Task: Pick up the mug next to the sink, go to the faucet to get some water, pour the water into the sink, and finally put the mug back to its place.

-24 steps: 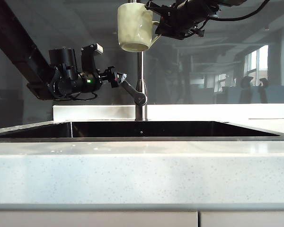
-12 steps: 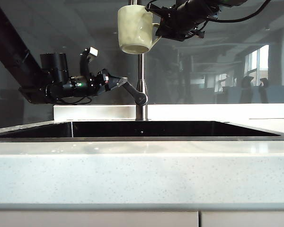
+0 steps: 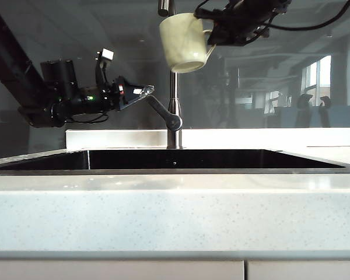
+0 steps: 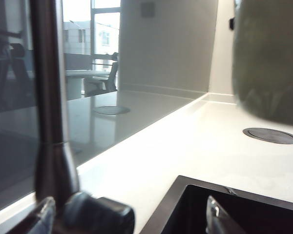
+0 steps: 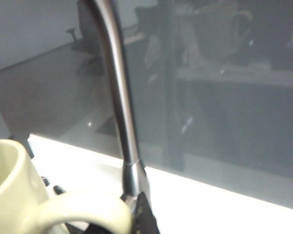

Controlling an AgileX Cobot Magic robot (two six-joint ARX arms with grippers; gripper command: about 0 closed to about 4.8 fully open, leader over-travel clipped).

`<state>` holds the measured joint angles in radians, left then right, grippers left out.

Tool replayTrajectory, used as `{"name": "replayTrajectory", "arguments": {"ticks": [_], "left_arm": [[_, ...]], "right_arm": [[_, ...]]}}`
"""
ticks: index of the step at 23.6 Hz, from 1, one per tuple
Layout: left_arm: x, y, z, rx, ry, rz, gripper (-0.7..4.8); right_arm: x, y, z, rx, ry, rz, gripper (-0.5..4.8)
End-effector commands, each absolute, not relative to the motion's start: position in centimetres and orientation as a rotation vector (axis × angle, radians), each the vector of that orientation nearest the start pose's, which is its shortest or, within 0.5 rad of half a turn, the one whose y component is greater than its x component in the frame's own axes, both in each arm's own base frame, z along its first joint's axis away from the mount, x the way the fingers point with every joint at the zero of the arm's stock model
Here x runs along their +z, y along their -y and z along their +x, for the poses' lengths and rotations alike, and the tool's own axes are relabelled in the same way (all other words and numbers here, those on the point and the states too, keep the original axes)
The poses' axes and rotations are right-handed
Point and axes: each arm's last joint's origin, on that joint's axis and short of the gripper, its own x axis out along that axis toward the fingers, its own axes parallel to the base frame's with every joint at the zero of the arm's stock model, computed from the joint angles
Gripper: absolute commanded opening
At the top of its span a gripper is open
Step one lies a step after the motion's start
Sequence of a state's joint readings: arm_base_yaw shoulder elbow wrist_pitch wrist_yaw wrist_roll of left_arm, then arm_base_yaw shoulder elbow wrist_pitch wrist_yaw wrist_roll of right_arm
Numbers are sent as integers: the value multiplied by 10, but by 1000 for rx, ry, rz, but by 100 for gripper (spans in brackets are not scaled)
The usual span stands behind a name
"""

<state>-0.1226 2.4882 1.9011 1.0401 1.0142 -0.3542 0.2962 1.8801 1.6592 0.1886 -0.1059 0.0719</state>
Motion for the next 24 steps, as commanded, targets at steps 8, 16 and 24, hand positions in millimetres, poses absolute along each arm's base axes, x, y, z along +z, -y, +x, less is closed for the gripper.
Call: {"name": "replayTrajectory", "arguments": {"ticks": [8, 16, 24], "left_arm": [[219, 52, 536, -1204, 133, -197, 395], [221, 43, 535, -1230, 124, -201, 395], [223, 44, 534, -1233, 147, -186, 395]], "right_arm": [[390, -123, 416, 379, 103, -109, -4], [398, -120, 408, 353, 122, -320, -4], [405, -115, 402, 210, 127, -596, -4]]}}
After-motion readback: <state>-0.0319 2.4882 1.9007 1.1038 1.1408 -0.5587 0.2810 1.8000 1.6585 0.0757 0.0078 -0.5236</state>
